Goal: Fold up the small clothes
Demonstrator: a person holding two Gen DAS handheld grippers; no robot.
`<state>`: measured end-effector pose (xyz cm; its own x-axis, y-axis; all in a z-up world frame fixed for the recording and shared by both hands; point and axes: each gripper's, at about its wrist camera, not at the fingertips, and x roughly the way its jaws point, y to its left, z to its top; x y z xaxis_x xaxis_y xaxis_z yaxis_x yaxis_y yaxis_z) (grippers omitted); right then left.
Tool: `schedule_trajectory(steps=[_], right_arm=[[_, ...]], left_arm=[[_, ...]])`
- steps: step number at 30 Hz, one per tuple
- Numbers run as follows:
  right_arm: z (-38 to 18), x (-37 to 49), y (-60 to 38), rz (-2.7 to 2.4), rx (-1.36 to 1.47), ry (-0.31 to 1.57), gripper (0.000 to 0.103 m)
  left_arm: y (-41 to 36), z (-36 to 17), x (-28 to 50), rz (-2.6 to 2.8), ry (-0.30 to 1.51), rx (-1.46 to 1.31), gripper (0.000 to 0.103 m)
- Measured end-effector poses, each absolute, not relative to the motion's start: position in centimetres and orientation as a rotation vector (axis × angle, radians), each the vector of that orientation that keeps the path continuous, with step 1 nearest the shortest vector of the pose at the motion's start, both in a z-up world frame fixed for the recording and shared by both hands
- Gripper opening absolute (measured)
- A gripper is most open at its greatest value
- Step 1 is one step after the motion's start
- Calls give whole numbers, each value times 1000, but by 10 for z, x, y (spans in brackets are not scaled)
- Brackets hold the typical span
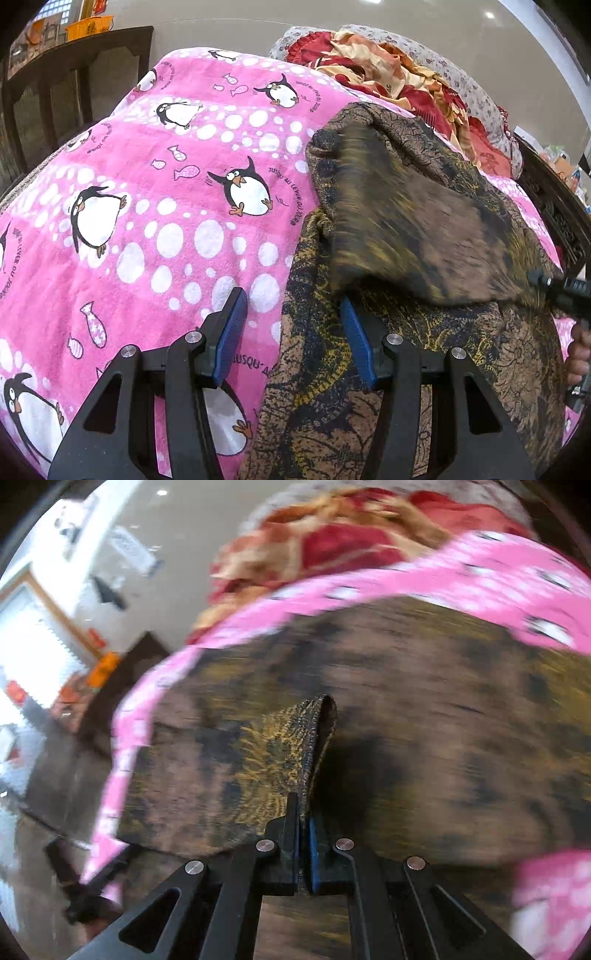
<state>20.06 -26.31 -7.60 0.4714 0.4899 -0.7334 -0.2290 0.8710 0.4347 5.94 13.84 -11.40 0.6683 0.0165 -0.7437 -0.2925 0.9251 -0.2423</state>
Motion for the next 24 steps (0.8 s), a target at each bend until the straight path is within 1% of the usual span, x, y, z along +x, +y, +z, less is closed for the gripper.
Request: schedule_trajectory(steps=[4, 18, 20, 24], right_arm=[[-79, 196, -290, 377, 260, 995, 3], [-79, 206, -291, 221, 188, 1058, 3], [-80, 206, -285, 207, 142, 1068, 3], [-75, 211, -283, 149, 96, 1074, 3]], left_arm=[[138, -114, 60, 180, 826, -356, 52], [136, -114, 61, 182, 825, -354, 52], [136, -113, 60, 184, 827, -348, 52], [144, -99, 60, 213, 799, -375, 52]])
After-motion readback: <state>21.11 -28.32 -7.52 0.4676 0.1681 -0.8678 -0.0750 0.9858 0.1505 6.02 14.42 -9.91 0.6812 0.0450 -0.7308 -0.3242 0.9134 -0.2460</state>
